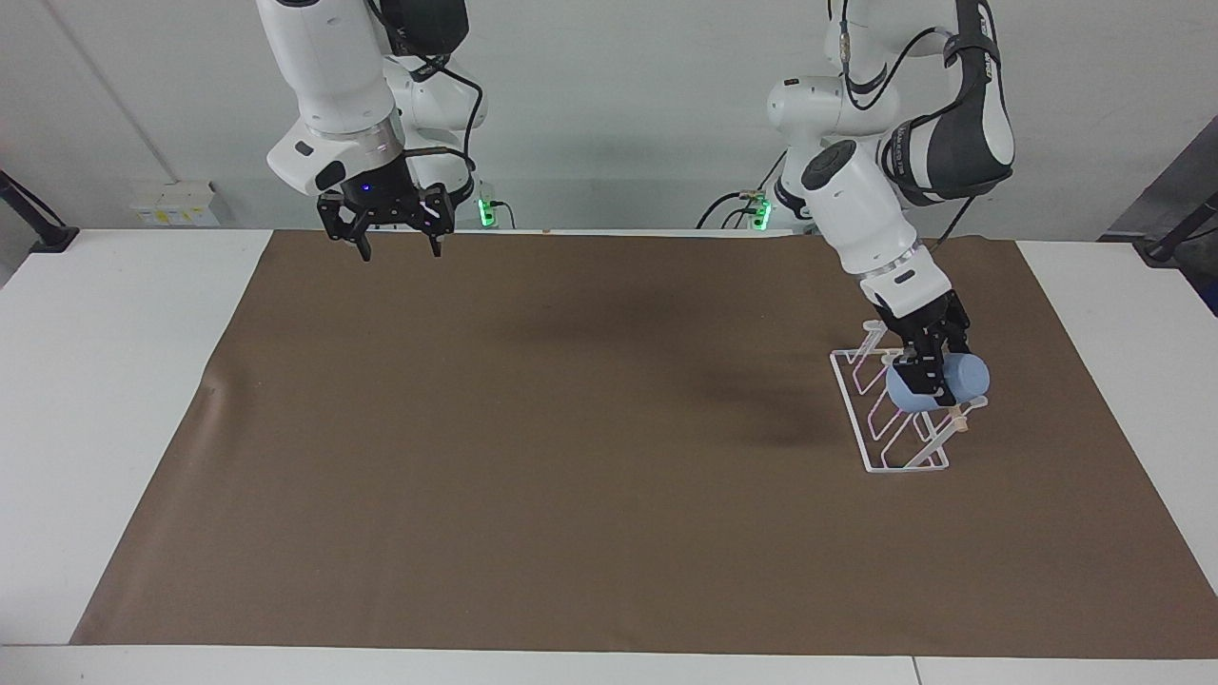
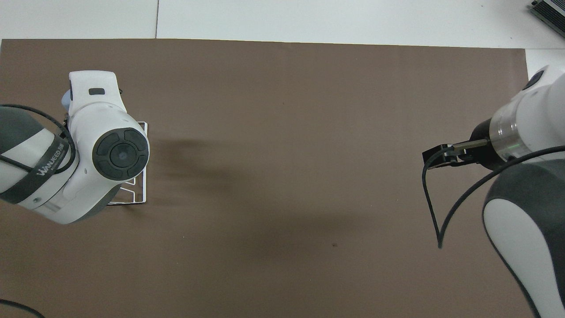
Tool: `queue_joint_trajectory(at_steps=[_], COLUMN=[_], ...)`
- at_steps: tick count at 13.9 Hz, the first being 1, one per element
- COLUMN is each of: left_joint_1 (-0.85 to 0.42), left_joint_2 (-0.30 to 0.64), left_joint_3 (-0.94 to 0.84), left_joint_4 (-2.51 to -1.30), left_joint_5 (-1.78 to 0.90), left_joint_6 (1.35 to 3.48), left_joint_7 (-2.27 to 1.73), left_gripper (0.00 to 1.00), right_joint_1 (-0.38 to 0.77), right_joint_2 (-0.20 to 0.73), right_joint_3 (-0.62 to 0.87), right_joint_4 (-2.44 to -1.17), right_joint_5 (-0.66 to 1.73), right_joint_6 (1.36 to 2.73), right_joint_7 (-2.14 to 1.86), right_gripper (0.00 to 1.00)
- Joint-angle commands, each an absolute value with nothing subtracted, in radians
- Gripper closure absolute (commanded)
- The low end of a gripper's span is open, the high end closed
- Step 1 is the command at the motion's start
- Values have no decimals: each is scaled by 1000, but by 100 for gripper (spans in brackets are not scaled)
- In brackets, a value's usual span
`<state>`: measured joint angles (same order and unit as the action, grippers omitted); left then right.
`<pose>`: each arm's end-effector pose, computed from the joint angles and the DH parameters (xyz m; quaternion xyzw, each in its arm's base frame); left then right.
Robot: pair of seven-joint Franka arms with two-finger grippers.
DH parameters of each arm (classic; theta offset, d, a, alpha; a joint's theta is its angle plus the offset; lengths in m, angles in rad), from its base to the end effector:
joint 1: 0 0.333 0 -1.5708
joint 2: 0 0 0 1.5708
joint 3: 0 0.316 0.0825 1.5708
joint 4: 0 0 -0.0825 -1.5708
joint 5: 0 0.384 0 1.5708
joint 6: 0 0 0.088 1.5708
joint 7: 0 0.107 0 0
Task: Hang cup on cup holder
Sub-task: 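Lower the cup onto the rack hook with the left gripper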
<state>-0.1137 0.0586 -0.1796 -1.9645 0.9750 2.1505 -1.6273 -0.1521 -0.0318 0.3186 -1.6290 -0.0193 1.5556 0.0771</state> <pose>0.5761 -0.1366 0.4716 -0.8370 -0.3657 -0.3633 0.1836 0.5348 0.0905 0.6124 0.9987 0.0445 -0.0197 0.0171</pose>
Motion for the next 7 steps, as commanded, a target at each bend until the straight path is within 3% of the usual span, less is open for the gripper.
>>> queue_joint_trajectory(at_steps=[1, 7], left_joint_1=[-124, -124], left_joint_2=[26, 15], left_joint_3=[-169, -169], left_joint_4=[-2016, -2057], left_joint_5=[1019, 1022], left_joint_6=[2175, 2204], left_joint_7=[-1649, -1654], left_gripper=[100, 100], right_joint_1=[-176, -176], right_joint_2=[-61, -60], right_joint_3=[336, 336], right_joint_4=[-1658, -1657], right_joint_5=[-20, -20], right_joint_6=[1554, 1559], right_joint_7=[84, 87], right_gripper=[0, 0])
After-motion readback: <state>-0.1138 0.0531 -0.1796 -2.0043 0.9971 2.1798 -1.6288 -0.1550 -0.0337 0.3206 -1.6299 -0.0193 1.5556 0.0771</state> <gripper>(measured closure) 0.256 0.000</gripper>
